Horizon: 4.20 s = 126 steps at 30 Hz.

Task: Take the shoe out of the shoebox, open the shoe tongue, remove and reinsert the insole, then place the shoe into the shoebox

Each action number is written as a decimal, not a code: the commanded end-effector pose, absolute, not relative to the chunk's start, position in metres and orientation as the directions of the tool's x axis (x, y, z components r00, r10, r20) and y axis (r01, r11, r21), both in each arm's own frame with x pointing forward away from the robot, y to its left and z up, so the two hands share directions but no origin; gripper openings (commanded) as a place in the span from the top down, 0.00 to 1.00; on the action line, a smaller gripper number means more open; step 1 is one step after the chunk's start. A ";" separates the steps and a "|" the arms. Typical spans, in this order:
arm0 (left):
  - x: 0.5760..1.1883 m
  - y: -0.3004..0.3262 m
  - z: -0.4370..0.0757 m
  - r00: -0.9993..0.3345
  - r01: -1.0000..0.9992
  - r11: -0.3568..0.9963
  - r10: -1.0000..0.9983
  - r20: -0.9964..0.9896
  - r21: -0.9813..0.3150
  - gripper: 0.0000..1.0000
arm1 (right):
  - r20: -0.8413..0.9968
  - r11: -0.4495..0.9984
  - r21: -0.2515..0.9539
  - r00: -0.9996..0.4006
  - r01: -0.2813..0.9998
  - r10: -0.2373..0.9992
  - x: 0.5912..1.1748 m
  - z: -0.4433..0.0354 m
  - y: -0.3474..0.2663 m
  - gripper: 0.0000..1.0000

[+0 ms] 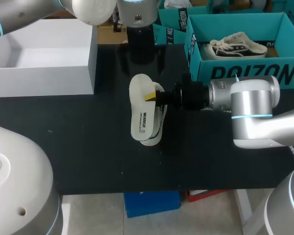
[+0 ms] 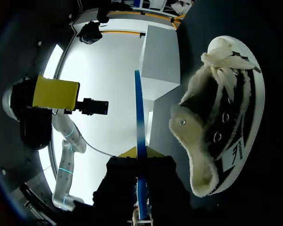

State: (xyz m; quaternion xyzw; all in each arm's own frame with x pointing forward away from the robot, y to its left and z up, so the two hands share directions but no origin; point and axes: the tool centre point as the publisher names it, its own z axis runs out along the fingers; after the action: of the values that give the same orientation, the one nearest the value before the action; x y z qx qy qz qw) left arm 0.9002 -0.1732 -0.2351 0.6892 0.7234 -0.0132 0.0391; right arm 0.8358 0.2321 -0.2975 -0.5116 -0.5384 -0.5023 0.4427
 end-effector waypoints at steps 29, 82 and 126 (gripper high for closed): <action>0.771 -0.156 -0.227 -0.060 0.993 0.067 0.995 -0.082 0.095 0.00 | 0.991 -0.029 0.088 -0.084 0.996 0.106 0.836 -0.298 0.233 1.00; 0.779 -0.102 -0.242 0.137 0.990 -0.105 0.529 -0.838 0.095 0.00 | 0.991 -0.029 0.088 -0.084 0.996 0.106 0.836 -0.298 0.233 1.00; 0.845 -0.118 -0.293 0.101 0.978 0.171 0.100 -0.990 0.117 0.00 | 0.991 -0.029 0.088 -0.084 0.996 0.106 0.836 -0.298 0.233 1.00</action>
State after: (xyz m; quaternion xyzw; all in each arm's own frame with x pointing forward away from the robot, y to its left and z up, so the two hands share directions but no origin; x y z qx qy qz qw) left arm 0.8398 -0.1087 -0.2864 0.5077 0.5446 -0.4026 0.5325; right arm 0.8359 0.2322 -0.2976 -0.5116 -0.5385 -0.5023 0.4428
